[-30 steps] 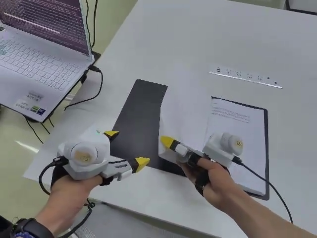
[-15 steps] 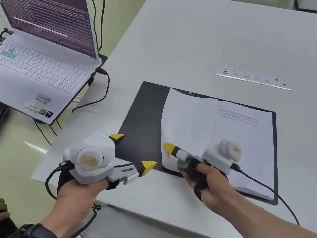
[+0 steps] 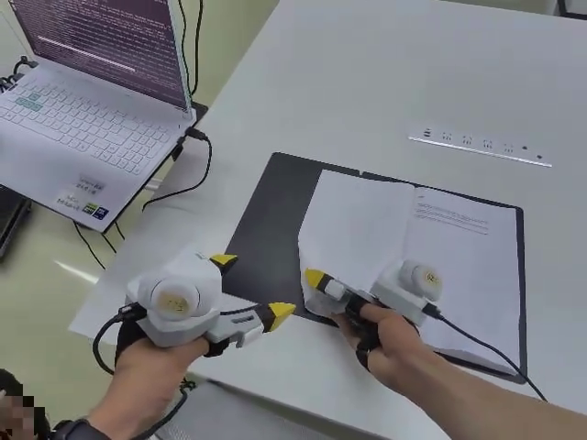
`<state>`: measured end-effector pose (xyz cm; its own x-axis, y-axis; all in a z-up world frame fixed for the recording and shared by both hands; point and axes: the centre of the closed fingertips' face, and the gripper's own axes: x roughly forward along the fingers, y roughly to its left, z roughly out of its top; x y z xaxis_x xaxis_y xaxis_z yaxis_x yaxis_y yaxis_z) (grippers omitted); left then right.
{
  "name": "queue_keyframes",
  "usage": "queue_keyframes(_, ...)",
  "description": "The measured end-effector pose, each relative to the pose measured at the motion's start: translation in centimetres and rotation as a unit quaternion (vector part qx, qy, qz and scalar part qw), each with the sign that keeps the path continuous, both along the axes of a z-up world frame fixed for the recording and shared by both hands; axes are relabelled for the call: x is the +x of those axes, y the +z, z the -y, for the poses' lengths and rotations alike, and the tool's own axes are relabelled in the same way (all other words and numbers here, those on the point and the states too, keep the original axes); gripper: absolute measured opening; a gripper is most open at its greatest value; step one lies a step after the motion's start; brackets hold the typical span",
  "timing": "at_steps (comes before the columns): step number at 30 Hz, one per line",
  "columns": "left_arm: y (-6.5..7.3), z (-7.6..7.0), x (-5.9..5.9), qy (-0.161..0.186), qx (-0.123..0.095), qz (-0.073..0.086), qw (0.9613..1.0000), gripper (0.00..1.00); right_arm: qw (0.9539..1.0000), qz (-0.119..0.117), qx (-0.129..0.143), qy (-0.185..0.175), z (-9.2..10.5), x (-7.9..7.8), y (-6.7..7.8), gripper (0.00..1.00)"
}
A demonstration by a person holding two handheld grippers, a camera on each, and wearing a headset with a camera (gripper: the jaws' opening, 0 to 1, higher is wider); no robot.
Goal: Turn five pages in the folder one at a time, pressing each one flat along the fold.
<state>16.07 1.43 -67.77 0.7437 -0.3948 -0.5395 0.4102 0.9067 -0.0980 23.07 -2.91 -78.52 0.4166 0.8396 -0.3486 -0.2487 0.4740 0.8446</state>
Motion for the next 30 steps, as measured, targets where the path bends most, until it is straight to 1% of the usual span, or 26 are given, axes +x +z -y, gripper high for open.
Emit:
queue_keyframes(2, 0.0, 0.0, 0.0, 0.000, 0.000, -0.001, 1.0000, 0.66, 1.0000, -0.003, 0.007, -0.002, 0.1, 0.0, 0.1, 0.12)
queue_keyframes(5, -0.2, 0.2, 0.1, -0.001, 0.000, -0.003, 1.0000, 0.65, 0.9998, -0.006, 0.019, -0.002, 0.0, -0.1, 0.5, 0.17)
queue_keyframes(7, -0.5, 0.3, 0.2, 0.000, 0.000, -0.006, 1.0000, 0.65, 0.9993, -0.011, 0.034, 0.006, -0.2, -0.5, 1.0, 0.23)
queue_keyframes(8, -0.7, 0.3, 0.3, 0.001, 0.002, -0.008, 1.0000, 0.64, 0.9986, -0.011, 0.049, 0.016, -0.2, -0.8, 1.6, 0.26)
queue_keyframes(9, -0.7, 0.3, 0.3, 0.002, 0.000, -0.008, 1.0000, 0.63, 0.9984, -0.009, 0.053, 0.020, -0.2, -0.9, 1.8, 0.32)
queue_keyframes(11, -0.8, 0.5, 0.5, 0.007, -0.007, -0.009, 0.9999, 0.63, 0.9984, 0.002, 0.052, 0.021, 0.2, -0.9, 2.1, 0.36)
queue_keyframes(13, -0.9, 0.7, 0.7, 0.010, -0.008, -0.011, 0.9999, 0.61, 0.9983, 0.008, 0.054, 0.018, 0.9, -1.0, 2.7, 0.37)
queue_keyframes(14, -1.1, 0.7, 0.9, 0.013, -0.012, -0.013, 0.9998, 0.59, 0.9982, 0.015, 0.057, 0.013, 1.4, -1.0, 3.1, 0.37)
queue_keyframes(16, -1.3, 0.8, 1.1, 0.014, -0.018, -0.016, 0.9996, 0.56, 0.9980, 0.021, 0.059, 0.009, 2.0, -0.8, 3.4, 0.38)
queue_keyframes(17, -1.5, 0.9, 1.3, 0.014, -0.018, -0.019, 0.9996, 0.56, 0.9979, 0.024, 0.059, 0.010, 2.4, -0.9, 3.9, 0.38)
queue_keyframes(20, -1.8, 1.1, 1.9, 0.009, -0.016, -0.022, 0.9996, 0.52, 0.9982, 0.037, 0.046, 0.009, 3.7, -0.8, 4.1, 0.38)
queue_keyframes(23, -1.9, 1.3, 2.7, 0.002, -0.012, -0.023, 0.9997, 0.48, 0.9983, 0.044, 0.039, -0.005, 5.3, -0.3, 4.3, 0.38)
queue_keyframes(24, -2.0, 1.2, 2.9, 0.002, -0.005, -0.024, 0.9997, 0.46, 0.9982, 0.046, 0.036, -0.009, 5.7, -0.1, 4.4, 0.38)
queue_keyframes(26, -2.6, 0.7, 3.3, 0.007, 0.016, -0.030, 0.9994, 0.38, 0.9982, 0.050, 0.033, -0.012, 6.5, 0.0, 4.4, 0.39)
queue_keyframes(28, -3.0, 0.6, 3.8, 0.010, 0.006, -0.036, 0.9993, 0.33, 0.9981, 0.055, 0.026, -0.006, 7.1, -0.1, 4.6, 0.40)
queue_keyframes(29, -3.2, 0.6, 4.0, 0.009, 0.006, -0.038, 0.9992, 0.33, 0.9982, 0.057, 0.022, -0.004, 7.5, -0.1, 4.5, 0.40)
queue_keyframes(30, -3.3, 0.7, 4.1, 0.007, 0.011, -0.040, 0.9991, 0.32, 0.9980, 0.060, 0.018, -0.003, 8.0, -0.1, 4.6, 0.40)
